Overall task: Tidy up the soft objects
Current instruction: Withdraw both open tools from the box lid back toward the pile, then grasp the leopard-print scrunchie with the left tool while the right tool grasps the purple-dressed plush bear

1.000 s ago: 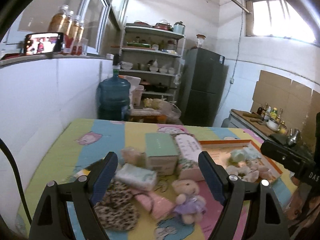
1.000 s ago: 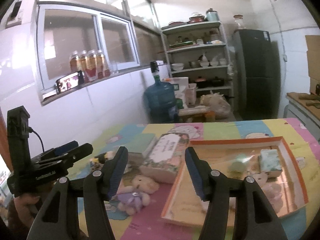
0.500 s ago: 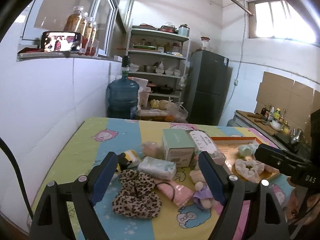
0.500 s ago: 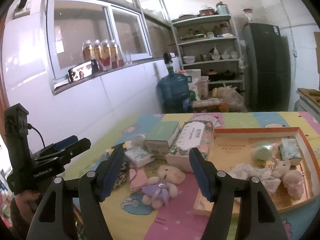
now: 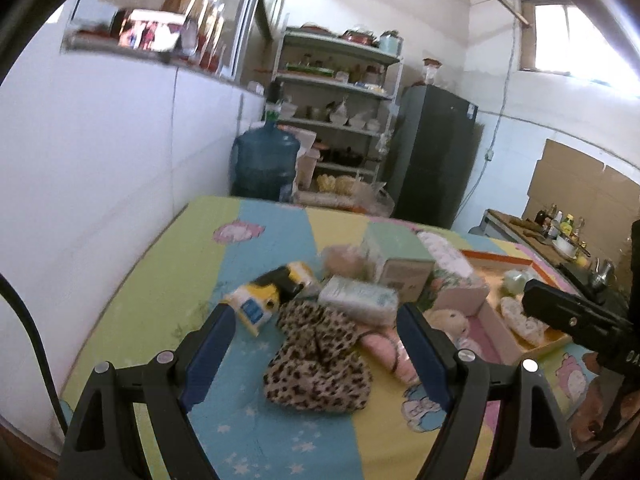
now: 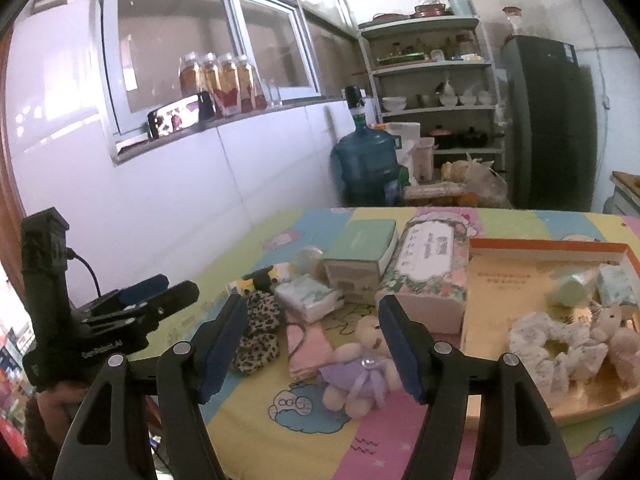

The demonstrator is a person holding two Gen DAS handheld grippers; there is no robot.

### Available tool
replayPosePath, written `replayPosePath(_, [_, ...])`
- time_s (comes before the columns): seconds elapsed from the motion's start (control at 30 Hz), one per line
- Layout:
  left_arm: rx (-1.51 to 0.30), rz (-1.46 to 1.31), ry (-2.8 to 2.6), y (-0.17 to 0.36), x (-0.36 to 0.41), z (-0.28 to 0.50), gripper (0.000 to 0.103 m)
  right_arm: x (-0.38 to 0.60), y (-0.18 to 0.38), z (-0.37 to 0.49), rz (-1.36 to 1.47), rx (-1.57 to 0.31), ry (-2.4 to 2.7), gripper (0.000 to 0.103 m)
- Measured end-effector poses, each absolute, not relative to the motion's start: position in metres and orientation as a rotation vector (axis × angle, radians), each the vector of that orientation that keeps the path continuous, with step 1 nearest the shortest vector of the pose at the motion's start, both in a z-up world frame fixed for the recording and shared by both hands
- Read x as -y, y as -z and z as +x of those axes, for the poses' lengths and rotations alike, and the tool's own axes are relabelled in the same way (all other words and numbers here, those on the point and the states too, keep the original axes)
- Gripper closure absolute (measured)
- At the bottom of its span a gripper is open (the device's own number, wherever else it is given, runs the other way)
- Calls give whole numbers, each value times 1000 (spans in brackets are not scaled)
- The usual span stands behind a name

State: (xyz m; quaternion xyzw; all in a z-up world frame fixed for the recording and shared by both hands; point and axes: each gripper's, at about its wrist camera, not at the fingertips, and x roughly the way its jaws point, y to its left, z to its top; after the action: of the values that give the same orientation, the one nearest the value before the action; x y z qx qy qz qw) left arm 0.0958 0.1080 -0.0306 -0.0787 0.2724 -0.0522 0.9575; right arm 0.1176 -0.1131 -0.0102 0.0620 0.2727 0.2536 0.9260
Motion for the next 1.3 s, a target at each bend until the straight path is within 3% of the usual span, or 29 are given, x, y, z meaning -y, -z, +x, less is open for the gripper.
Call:
replayPosePath(0.5, [-692, -202, 137, 88, -115, 122, 21, 94, 45, 136, 126, -627, -482, 33])
replayPosePath(0.63, [-741, -202, 142, 97, -110, 133, 34, 97, 51, 137, 131, -631, -464, 33])
replayPosePath(0.77, [-755, -161, 114, 103, -102, 136, 38, 100, 57, 139, 138, -640, -451, 33])
replayPosePath(0.83, [-744, -168, 117, 103, -101, 133, 57, 100, 59, 140, 141, -646, -447, 33])
replayPosePath(0.9, [-734, -197, 133, 104, -102, 131, 67, 101, 62, 141, 146, -652, -443, 33])
replayPosePath(0.93, [-728, -206, 137, 104, -102, 128, 77, 101, 64, 141, 148, -656, -440, 33])
replayPosePath(1.03, [-705, -237, 145, 106, -106, 122, 89, 100, 70, 142, 144, -669, -433, 33])
replayPosePath(1.3, [-603, -254, 126, 94, -106, 95, 92, 94, 80, 145, 107, -670, -344, 33])
